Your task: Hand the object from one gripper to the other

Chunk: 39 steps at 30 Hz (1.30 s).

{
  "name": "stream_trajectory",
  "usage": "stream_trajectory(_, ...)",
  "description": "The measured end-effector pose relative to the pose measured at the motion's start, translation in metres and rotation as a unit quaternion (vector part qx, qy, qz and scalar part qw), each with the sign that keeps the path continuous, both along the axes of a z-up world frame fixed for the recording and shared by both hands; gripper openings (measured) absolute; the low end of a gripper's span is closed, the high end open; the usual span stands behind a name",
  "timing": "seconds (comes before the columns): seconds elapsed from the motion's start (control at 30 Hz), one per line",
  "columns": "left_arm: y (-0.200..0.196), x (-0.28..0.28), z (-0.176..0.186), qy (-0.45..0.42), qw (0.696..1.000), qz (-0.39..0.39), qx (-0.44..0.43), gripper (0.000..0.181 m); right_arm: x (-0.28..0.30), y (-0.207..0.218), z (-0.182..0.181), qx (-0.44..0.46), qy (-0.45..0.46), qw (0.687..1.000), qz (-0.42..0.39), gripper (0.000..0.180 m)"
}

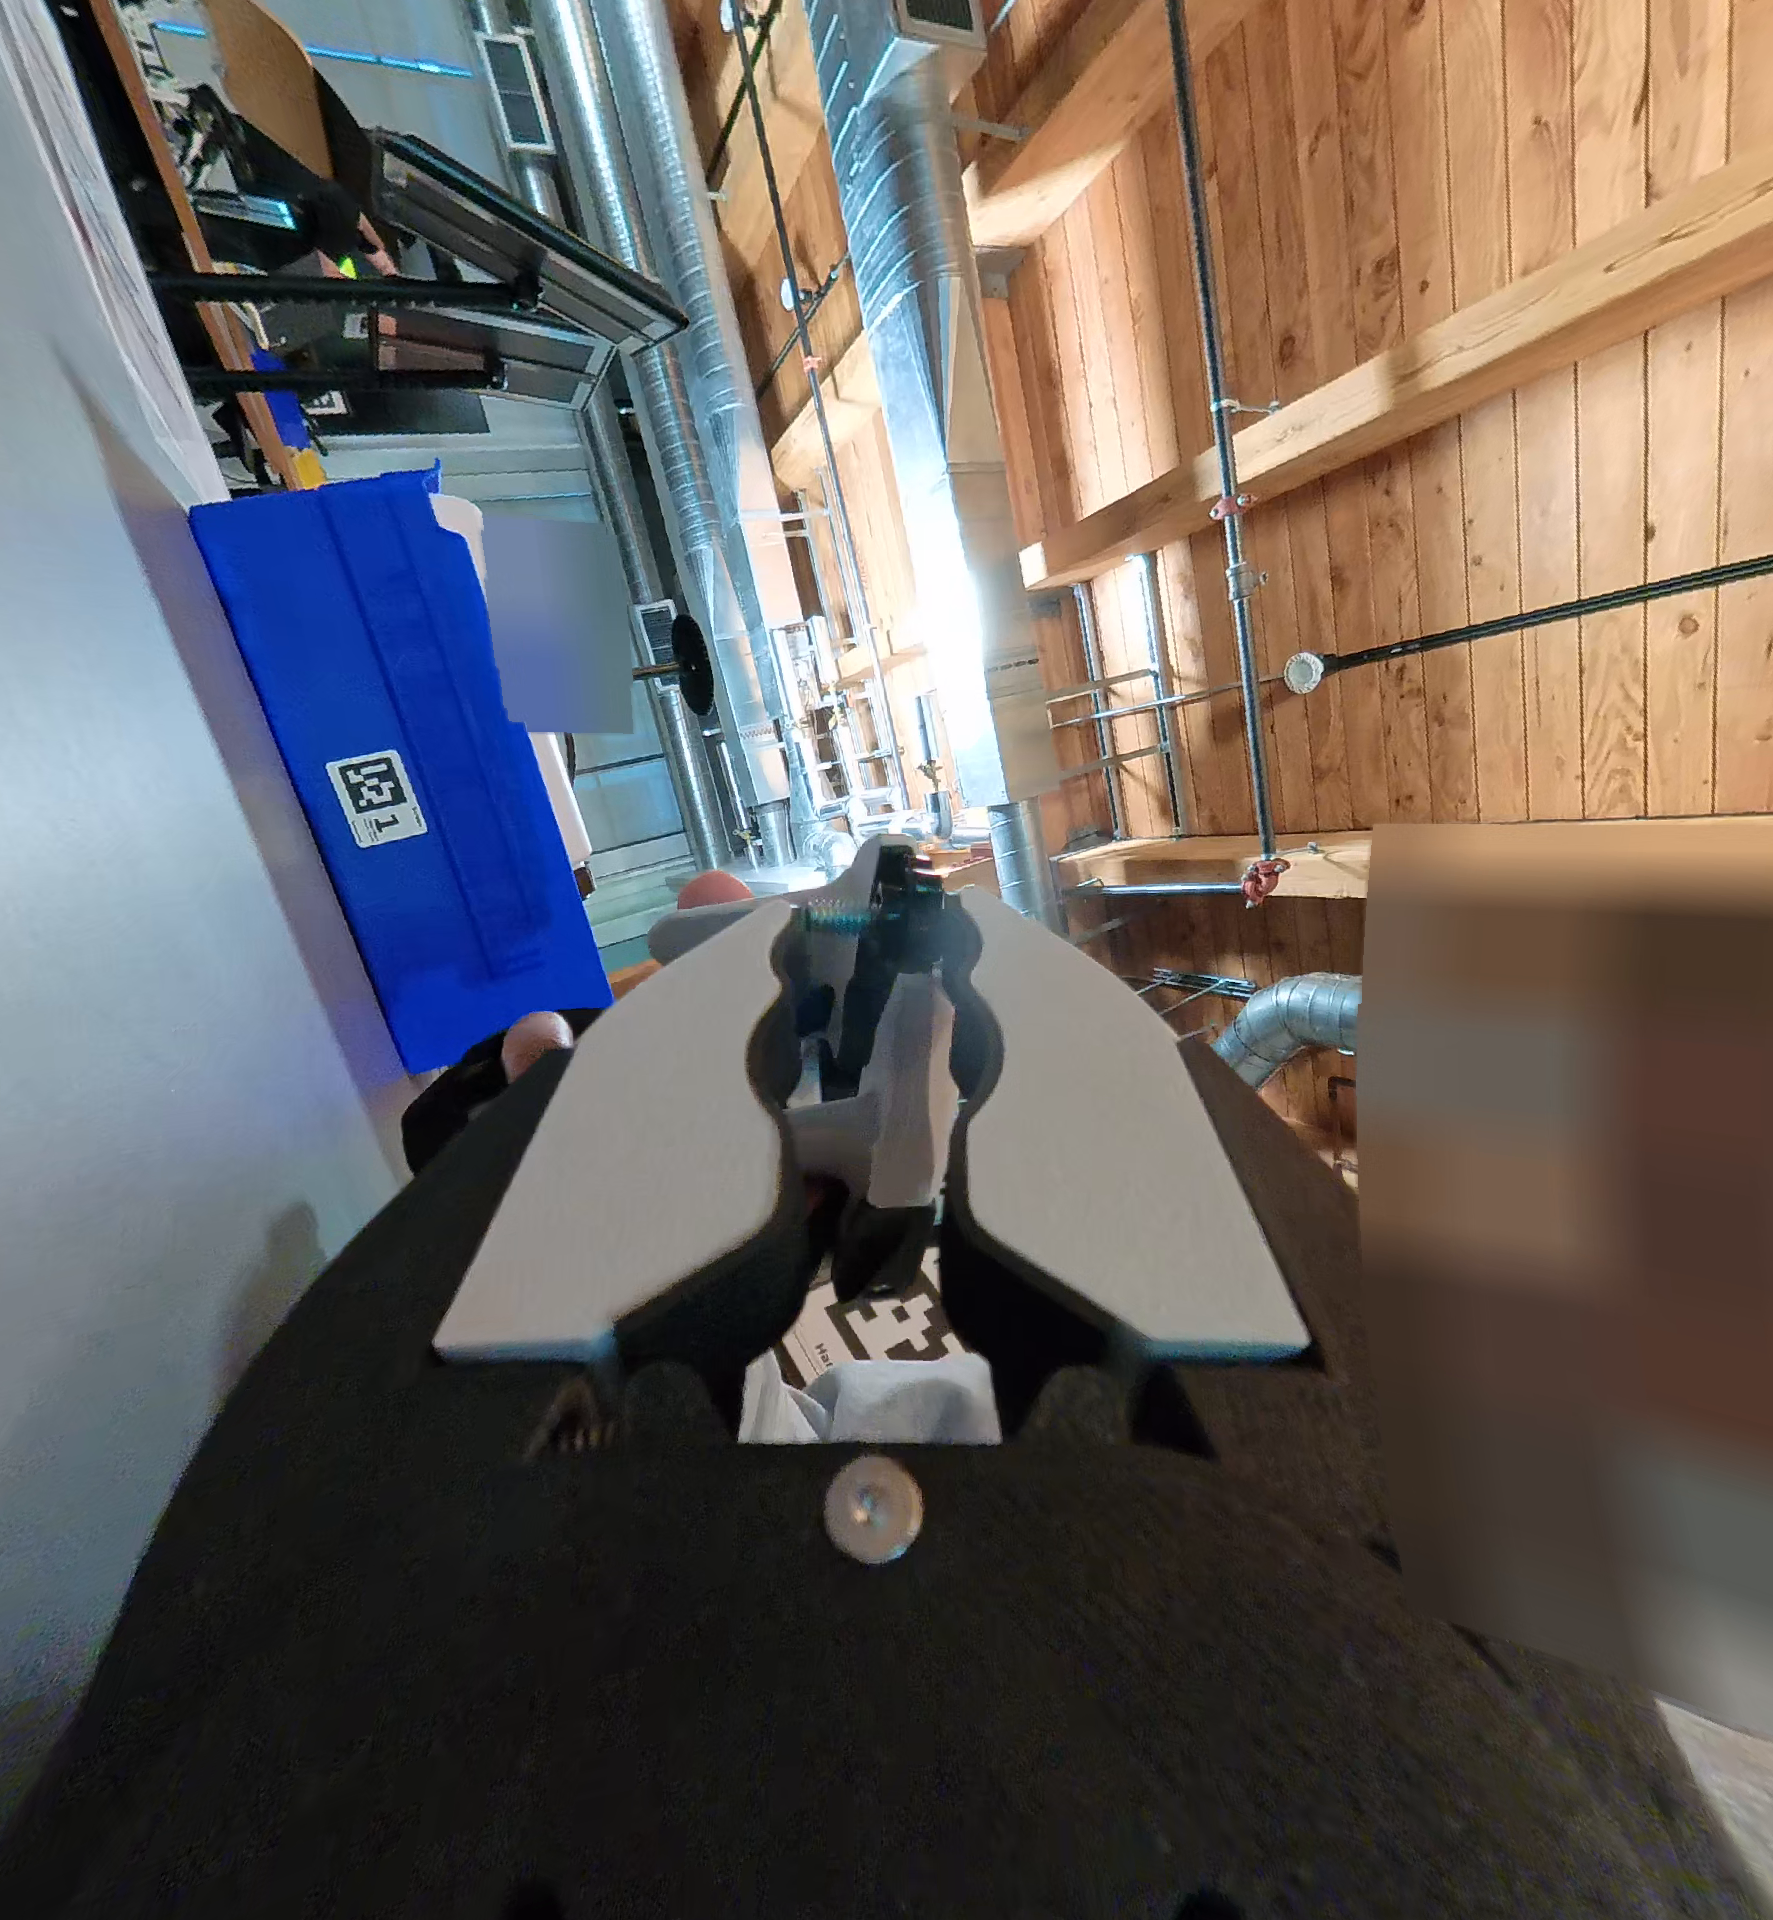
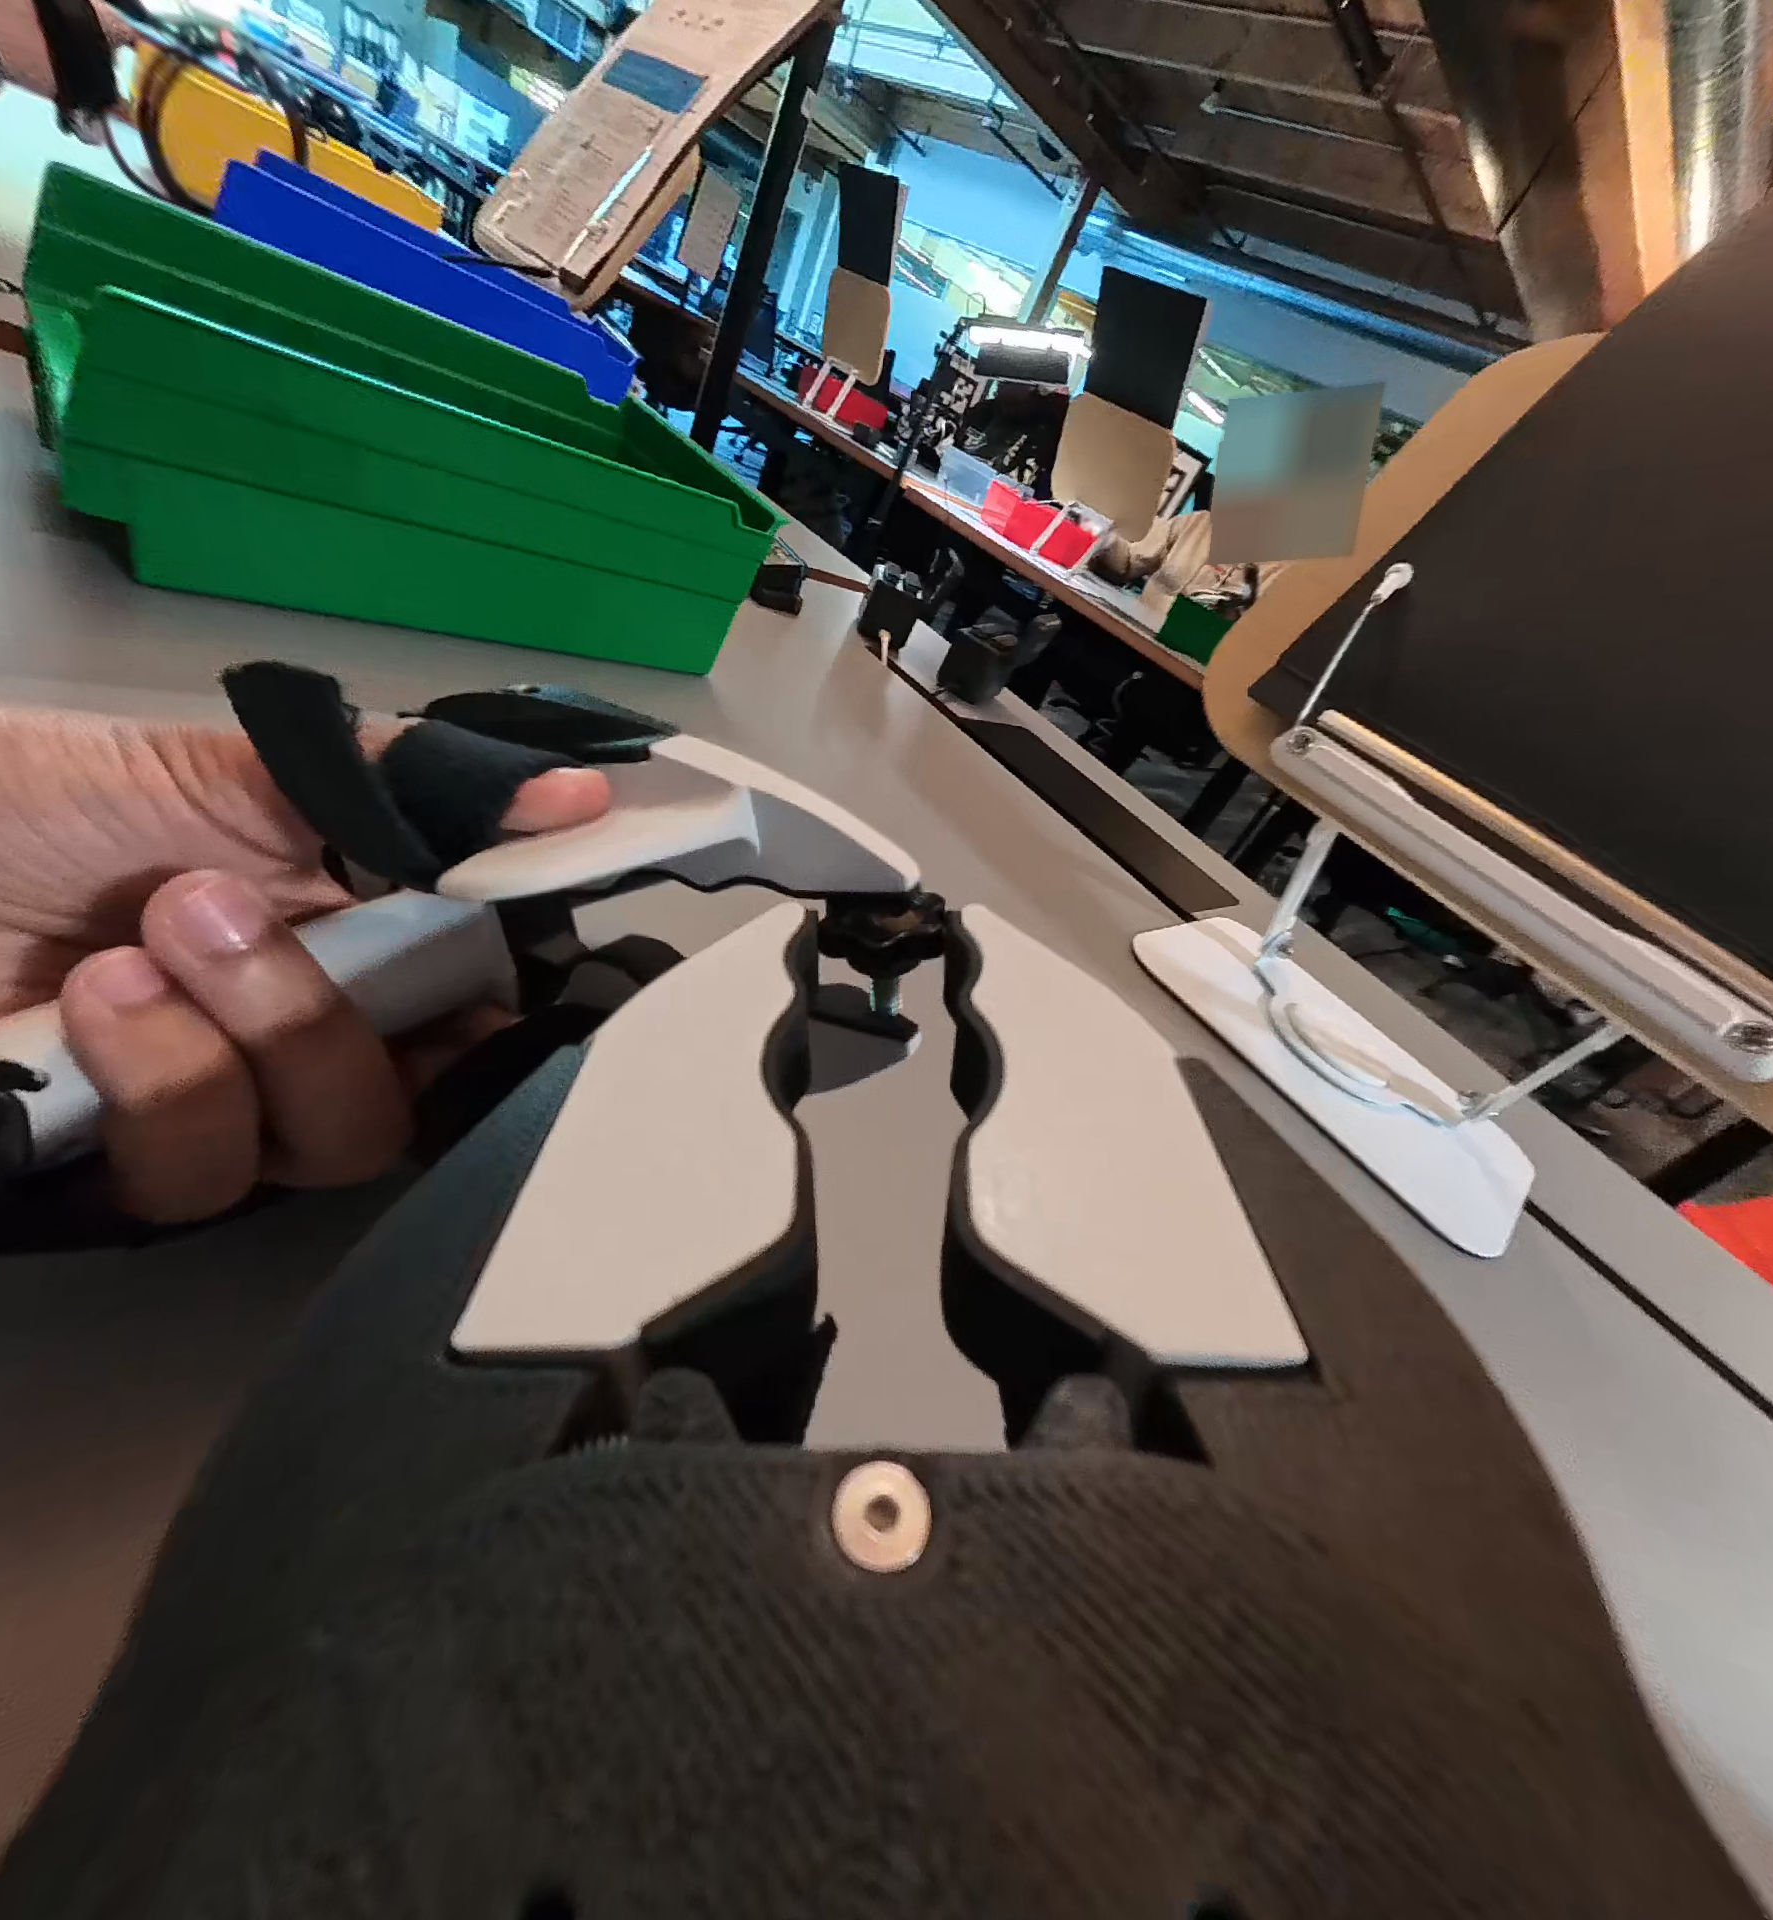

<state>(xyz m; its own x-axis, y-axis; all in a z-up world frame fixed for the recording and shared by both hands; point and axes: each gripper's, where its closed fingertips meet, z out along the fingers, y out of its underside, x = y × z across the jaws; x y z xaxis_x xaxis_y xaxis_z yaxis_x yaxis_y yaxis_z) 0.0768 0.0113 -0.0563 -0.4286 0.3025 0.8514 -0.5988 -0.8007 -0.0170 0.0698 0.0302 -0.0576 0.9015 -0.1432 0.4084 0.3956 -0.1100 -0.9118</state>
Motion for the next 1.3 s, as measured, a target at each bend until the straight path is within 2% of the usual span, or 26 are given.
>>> stream_trajectory(0.2,0.003,0.000,0.002,-0.011,1.000,0.006,0.022,0.030,0.001,-0.002,0.001,-0.003,0.023,1.000,0.015,0.023)
stream_trajectory(0.37,0.012,0.001,0.004,-0.029,0.994,0.038,0.098,0.036,0.001,-0.006,0.001,0.000,0.137,0.988,0.072,0.023)
stream_trajectory(0.47,0.016,0.000,0.009,-0.053,0.985,0.056,0.156,0.036,0.001,-0.012,0.004,0.007,0.257,0.957,0.131,0.023)
stream_trajectory(0.6,0.013,-0.003,0.013,-0.101,0.957,0.067,0.262,0.038,0.006,-0.023,0.014,0.038,0.431,0.875,0.217,0.023)
stream_trajectory(0.67,0.004,-0.007,0.012,-0.135,0.930,0.063,0.336,0.036,0.009,-0.029,0.018,0.041,0.494,0.829,0.258,0.023)
stream_trajectory(0.73,-0.005,-0.012,0.011,-0.182,0.883,0.072,0.426,0.038,0.005,-0.035,0.019,0.021,0.543,0.783,0.302,0.023)
stream_trajectory(0.83,-0.016,-0.019,0.008,-0.263,0.769,0.113,0.572,0.046,-0.002,-0.041,0.017,-0.013,0.590,0.729,0.347,0.023)
stream_trajectory(0.9,-0.020,-0.021,-0.001,-0.293,0.689,0.138,0.648,0.050,-0.007,-0.042,0.014,-0.034,0.601,0.713,0.359,0.023)
stream_trajectory(0.93,-0.021,-0.021,-0.004,-0.300,0.662,0.148,0.671,0.051,-0.010,-0.042,0.012,-0.044,0.603,0.709,0.363,0.023)
stream_trajectory(0.97,-0.022,-0.020,-0.005,-0.304,0.646,0.157,0.682,0.053,-0.012,-0.042,0.011,-0.053,0.604,0.706,0.366,0.023)
stream_trajectory(1.1,-0.034,-0.025,-0.004,-0.333,0.618,0.157,0.695,0.052,-0.022,-0.040,0.007,-0.077,0.614,0.690,0.375,0.023)
stream_trajectory(1.2,-0.040,-0.028,-0.005,-0.351,0.579,0.165,0.717,0.038,-0.026,-0.039,0.004,-0.088,0.625,0.676,0.380,0.023)
stream_trajectory(1.3,-0.041,-0.027,-0.007,-0.350,0.562,0.171,0.729,0.026,-0.029,-0.039,0.003,-0.092,0.630,0.668,0.385,0.023)
